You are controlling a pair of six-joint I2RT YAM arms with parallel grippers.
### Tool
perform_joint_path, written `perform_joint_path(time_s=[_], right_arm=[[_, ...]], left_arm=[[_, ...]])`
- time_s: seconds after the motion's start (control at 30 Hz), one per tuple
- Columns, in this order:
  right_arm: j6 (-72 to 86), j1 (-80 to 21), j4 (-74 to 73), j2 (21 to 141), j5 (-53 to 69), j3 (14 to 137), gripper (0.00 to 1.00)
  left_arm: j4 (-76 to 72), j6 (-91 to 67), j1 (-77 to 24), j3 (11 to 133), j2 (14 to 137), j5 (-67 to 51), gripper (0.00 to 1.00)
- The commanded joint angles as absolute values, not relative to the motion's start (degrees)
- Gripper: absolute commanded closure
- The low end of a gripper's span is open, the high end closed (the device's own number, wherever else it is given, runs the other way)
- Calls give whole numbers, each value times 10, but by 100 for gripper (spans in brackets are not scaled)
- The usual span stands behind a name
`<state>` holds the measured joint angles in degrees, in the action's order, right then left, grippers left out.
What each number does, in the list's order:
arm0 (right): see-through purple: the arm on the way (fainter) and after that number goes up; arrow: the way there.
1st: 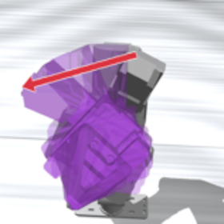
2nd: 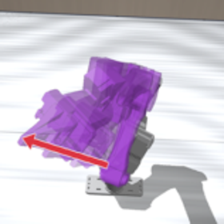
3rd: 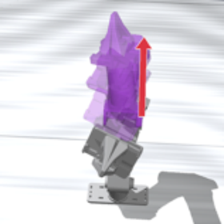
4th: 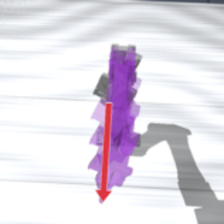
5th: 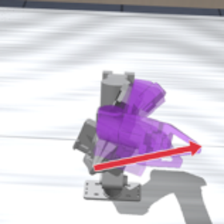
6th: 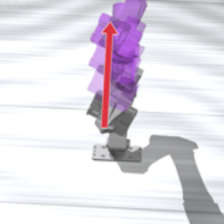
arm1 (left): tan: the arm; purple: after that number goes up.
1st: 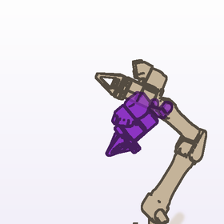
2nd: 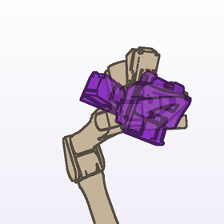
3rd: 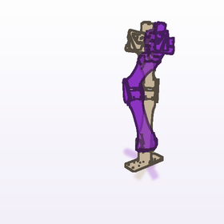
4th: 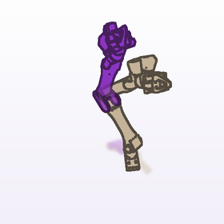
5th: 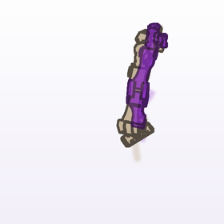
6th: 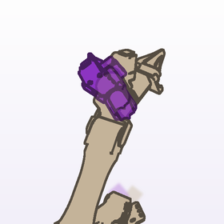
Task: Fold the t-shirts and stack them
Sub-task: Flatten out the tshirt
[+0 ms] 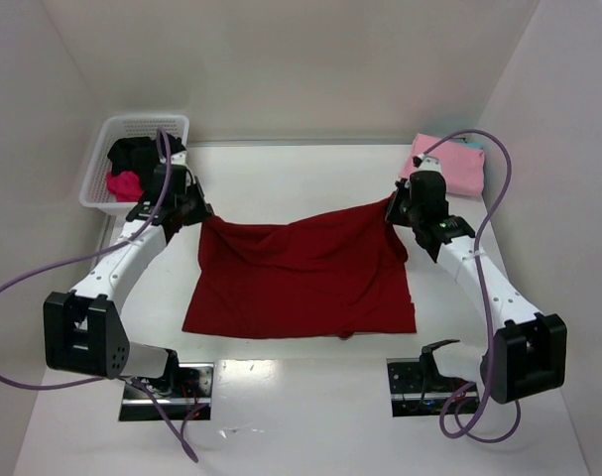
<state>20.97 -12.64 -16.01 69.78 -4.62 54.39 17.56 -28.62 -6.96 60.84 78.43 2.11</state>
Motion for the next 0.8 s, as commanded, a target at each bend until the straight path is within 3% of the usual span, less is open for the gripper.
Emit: perform_joint_path(time_s=[0.0, 0.33, 0.67, 0.7, 0.73, 0.77], right_arm=[[209, -118, -176, 717, -40, 571, 100], [190, -118, -363, 731, 51, 602, 100], [190, -118, -417, 737, 126, 613, 98], [190, -118, -417, 731, 131, 613, 95], [190, -118, -417, 731, 131, 613, 95], [190, -118, -417, 731, 131, 613, 95]], left_arm=[[178, -279, -70, 632, 793, -15, 100], [296, -308, -70, 619, 763, -54, 100], [429, -366, -93, 569, 685, -122, 100], [436, -372, -93, 562, 667, -122, 92], [446, -379, -99, 556, 659, -122, 51], [461, -379, -99, 550, 650, -122, 43]])
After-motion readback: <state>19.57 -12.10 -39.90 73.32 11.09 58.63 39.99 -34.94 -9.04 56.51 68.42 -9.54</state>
